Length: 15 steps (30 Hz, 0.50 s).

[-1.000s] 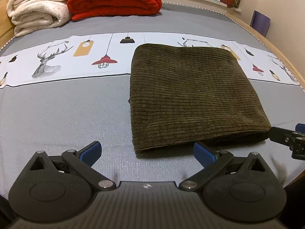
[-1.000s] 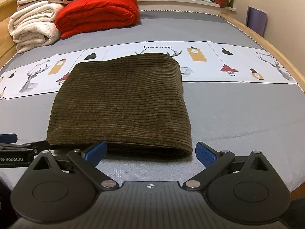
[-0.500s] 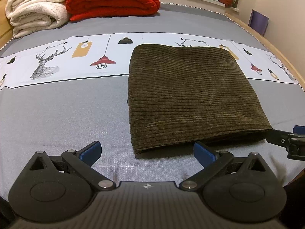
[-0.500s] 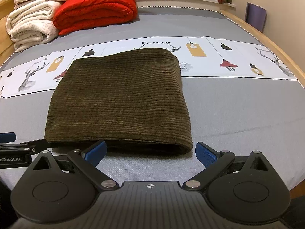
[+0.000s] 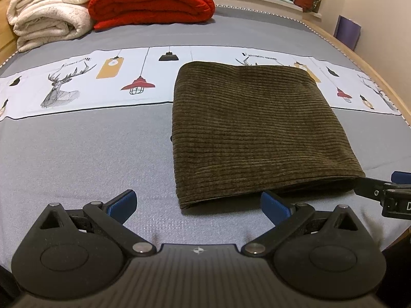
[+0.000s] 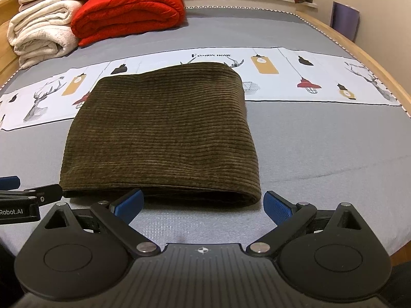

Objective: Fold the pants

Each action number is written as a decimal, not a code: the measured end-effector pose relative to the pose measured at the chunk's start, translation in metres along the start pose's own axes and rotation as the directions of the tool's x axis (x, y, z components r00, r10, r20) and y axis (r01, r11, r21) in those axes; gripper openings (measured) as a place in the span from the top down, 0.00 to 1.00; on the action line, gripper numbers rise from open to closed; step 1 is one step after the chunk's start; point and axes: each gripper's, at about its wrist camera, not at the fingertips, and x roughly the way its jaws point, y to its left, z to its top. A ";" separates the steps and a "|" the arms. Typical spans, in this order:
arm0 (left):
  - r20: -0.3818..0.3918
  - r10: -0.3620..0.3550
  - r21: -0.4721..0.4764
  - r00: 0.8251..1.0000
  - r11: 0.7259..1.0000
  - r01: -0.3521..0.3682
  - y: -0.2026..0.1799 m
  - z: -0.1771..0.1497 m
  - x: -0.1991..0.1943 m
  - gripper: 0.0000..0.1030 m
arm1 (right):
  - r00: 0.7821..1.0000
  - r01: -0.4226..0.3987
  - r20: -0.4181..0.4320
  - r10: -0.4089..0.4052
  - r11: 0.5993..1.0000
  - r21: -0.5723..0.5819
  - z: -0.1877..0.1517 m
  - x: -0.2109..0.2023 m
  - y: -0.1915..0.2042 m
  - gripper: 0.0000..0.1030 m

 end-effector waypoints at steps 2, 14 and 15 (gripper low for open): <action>0.001 -0.001 0.001 1.000 1.000 0.001 -0.001 0.000 0.000 0.00 | 1.000 0.000 0.001 0.000 1.000 -0.001 0.000 0.000 0.001 0.04; 0.003 -0.011 0.014 1.000 1.000 0.011 -0.006 -0.001 0.000 0.00 | 1.000 -0.005 0.006 0.005 1.000 -0.002 0.001 -0.002 0.002 0.04; 0.003 -0.012 0.015 1.000 1.000 0.012 -0.006 -0.001 0.000 0.00 | 1.000 -0.006 0.007 0.006 1.000 -0.002 0.001 -0.003 0.001 0.04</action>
